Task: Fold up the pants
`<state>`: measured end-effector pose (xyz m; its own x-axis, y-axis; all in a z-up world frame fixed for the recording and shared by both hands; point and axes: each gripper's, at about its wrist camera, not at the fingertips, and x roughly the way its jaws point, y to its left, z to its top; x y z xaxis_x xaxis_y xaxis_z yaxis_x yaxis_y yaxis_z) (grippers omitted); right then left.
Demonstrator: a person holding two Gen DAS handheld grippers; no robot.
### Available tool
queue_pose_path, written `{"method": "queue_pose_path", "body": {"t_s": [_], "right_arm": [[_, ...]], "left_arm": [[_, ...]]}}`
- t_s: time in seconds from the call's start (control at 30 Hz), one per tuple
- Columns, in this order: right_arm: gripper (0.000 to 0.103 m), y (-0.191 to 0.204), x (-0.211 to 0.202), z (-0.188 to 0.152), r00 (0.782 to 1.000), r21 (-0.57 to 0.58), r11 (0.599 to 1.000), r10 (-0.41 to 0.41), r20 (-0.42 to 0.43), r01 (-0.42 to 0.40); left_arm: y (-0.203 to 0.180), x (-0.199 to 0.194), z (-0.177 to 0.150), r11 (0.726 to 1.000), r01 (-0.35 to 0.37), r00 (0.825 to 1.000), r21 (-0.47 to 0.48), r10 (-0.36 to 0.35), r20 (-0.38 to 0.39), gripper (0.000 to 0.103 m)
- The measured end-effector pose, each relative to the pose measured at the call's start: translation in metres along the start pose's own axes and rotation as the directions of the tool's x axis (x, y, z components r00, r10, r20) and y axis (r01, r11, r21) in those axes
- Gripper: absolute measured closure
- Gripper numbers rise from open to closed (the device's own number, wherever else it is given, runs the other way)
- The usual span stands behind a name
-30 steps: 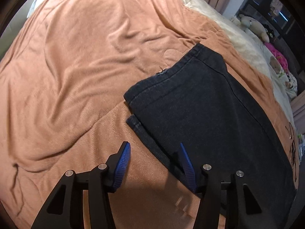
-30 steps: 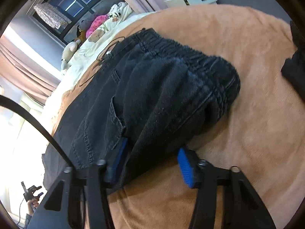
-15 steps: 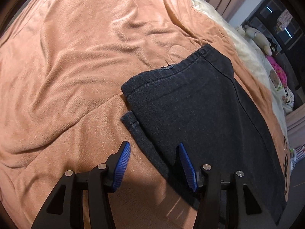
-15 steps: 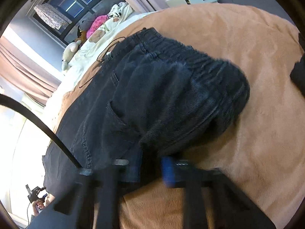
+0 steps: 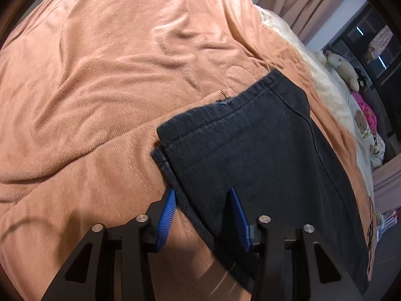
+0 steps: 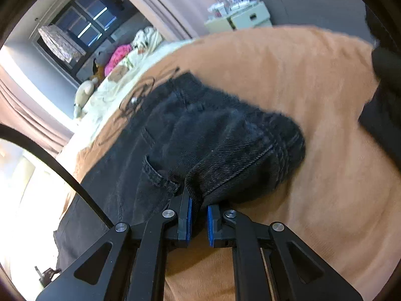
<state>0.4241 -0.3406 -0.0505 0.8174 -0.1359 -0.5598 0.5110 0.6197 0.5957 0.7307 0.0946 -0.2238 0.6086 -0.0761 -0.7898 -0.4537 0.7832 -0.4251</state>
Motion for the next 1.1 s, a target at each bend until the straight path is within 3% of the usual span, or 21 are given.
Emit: {"method": "queue_pose_path", "body": {"t_s": [0.07, 0.17, 0.2, 0.27, 0.3, 0.33, 0.37, 0.4, 0.43, 0.53, 0.8, 1.1], "right_arm": [[0.093, -0.003, -0.001, -0.003, 1.000, 0.024, 1.000, 0.018, -0.025, -0.018], [0.078, -0.008, 0.000, -0.010, 0.996, 0.044, 0.998, 0.050, -0.073, -0.046], [0.069, -0.009, 0.002, -0.013, 0.994, 0.049, 0.997, 0.061, -0.089, -0.056], [0.065, -0.007, 0.009, -0.016, 0.989, 0.055, 0.996, 0.078, -0.123, -0.072], [0.065, -0.005, 0.012, -0.017, 0.988, 0.049, 0.996, 0.084, -0.130, -0.078], [0.065, -0.004, 0.014, -0.015, 0.989, 0.038, 0.997, 0.078, -0.128, -0.073], [0.065, 0.001, 0.014, -0.014, 0.991, 0.011, 0.998, 0.064, -0.115, -0.063], [0.072, 0.002, 0.017, -0.008, 0.992, 0.003, 0.998, 0.060, -0.107, -0.060], [0.089, 0.002, 0.017, -0.006, 0.994, 0.003, 0.998, 0.056, -0.092, -0.056], [0.097, 0.004, 0.009, -0.001, 0.996, 0.014, 0.999, 0.046, -0.073, -0.045], [0.100, 0.028, -0.029, -0.011, 0.995, -0.036, 0.994, 0.098, -0.005, -0.099], [0.100, 0.018, -0.070, -0.018, 0.989, -0.072, 0.986, 0.150, 0.008, -0.149]], "left_arm": [[0.002, 0.001, 0.001, 1.000, -0.001, 1.000, -0.014, 0.001, 0.006, 0.064], [0.004, -0.001, 0.000, 0.999, 0.000, 1.000, -0.033, 0.000, 0.015, 0.066], [0.003, -0.001, -0.001, 0.999, -0.001, 1.000, -0.034, 0.002, 0.016, 0.067], [0.003, -0.002, -0.002, 0.999, 0.002, 1.000, -0.038, -0.002, 0.014, 0.068], [0.002, -0.002, -0.002, 1.000, -0.003, 1.000, -0.031, 0.004, 0.013, 0.077], [0.001, -0.003, -0.001, 1.000, -0.017, 1.000, -0.016, 0.017, 0.013, 0.092], [0.000, -0.003, 0.000, 1.000, -0.018, 1.000, -0.009, 0.018, 0.014, 0.093], [-0.001, -0.005, 0.001, 1.000, -0.022, 1.000, -0.009, 0.022, 0.018, 0.095], [-0.002, -0.008, 0.002, 1.000, -0.027, 0.999, -0.011, 0.027, 0.023, 0.096], [-0.009, -0.020, 0.006, 1.000, -0.024, 0.998, 0.001, 0.023, 0.052, 0.097], [-0.021, -0.068, 0.023, 0.999, 0.019, 0.993, 0.033, -0.023, 0.117, 0.097], [-0.017, -0.129, 0.030, 0.999, 0.034, 0.985, 0.038, -0.040, 0.166, 0.097]]}}
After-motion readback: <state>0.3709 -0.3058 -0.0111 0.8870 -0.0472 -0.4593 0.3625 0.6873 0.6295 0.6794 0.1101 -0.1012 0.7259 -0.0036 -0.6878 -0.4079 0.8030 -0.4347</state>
